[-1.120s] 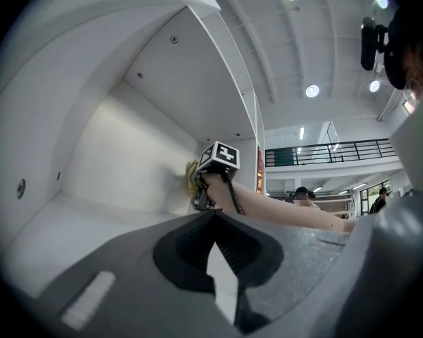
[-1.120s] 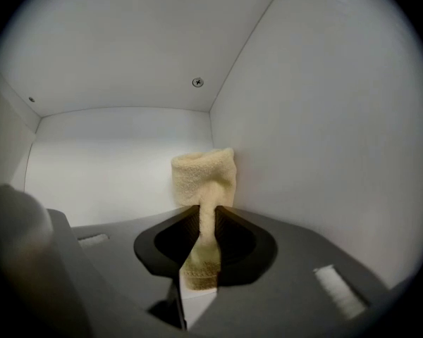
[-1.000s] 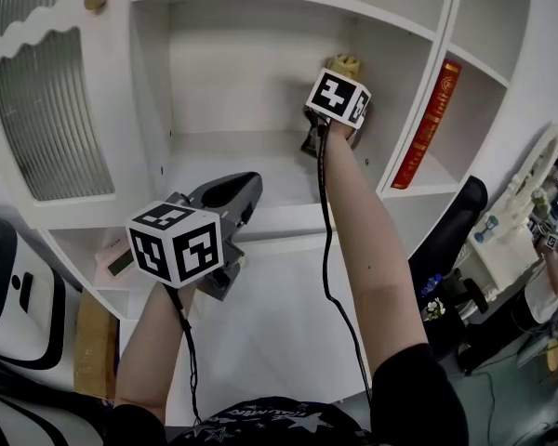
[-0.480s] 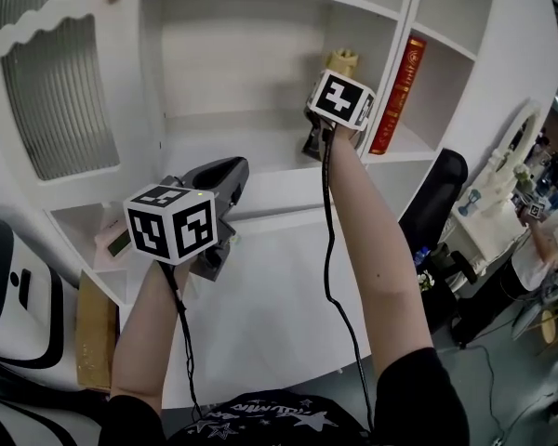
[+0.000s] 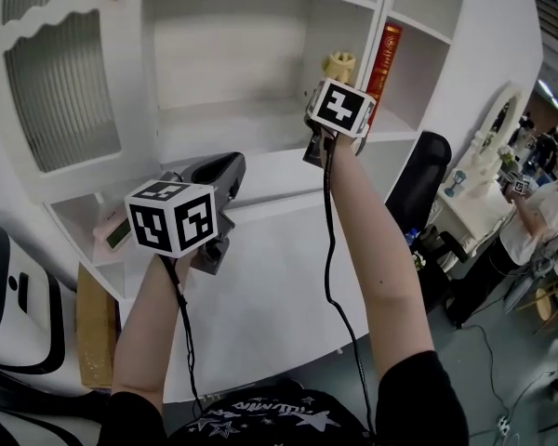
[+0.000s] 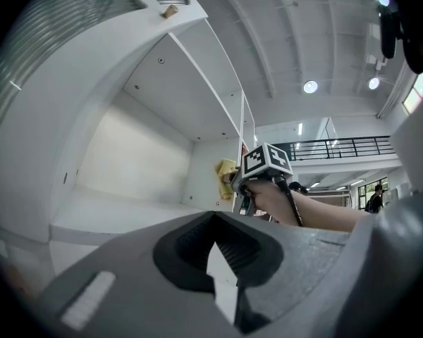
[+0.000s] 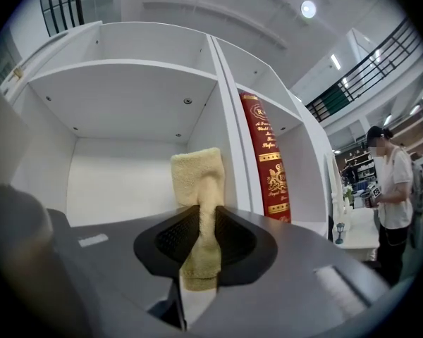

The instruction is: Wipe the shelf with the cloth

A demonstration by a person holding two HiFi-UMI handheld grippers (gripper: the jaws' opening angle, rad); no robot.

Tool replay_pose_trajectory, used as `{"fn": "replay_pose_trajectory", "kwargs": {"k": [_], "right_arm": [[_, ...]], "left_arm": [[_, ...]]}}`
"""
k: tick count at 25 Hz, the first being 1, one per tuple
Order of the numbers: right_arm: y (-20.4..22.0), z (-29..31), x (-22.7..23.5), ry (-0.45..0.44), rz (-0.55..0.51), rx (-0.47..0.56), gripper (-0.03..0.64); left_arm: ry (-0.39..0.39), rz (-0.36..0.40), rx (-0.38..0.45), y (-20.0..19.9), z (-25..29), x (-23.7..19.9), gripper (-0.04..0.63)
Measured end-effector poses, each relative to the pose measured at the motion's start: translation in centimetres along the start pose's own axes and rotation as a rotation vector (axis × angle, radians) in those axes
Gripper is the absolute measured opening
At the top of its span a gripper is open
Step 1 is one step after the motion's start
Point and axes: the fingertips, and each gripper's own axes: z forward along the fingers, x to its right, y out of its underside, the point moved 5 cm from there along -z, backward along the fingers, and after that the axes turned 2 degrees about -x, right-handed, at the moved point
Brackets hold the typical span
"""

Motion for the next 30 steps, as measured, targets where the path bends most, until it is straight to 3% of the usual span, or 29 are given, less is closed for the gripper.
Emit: {"fn": "replay_pose_trajectory", "kwargs": {"k": [3,8,13,18,26,30], "right_arm": [[0.7,-0.8,-0.3,-0.029,0.003,-0.006,0.098],[1.0,-2.3,0.5,0.007,-0.016,-0.003,0.098],[2.8,-3.1,-0.8,-0.066,0.008,-0.045,0.098],[2.9,-3.0,-1.6,-0.109,-0.049,-0.031,0.098],[3.0,1.8,-4.1,-0.241,-0.008,-0.089,0.098],[2.9,5.4,-5.7,-0.261,-0.025,-0.111,0.098]], "left_arm": [[-0.008,0.016,0.001,0.1,-0.5,-0.3,0.006],[-0.009,0.0,0.006,0.3,-1.2,-0.8,0.008],[-0.049,0.0,0.053,-0.4,-2.1,-1.8,0.008],[-0.063,-0.006,0.055,-0.6,-1.4,-2.7,0.006],[-0.098,-0.015,0.066,-1.9,0.8,-2.8,0.006],[-0.09,-0.036,0.061,-2.1,2.3,-2.6,0.006]]}}
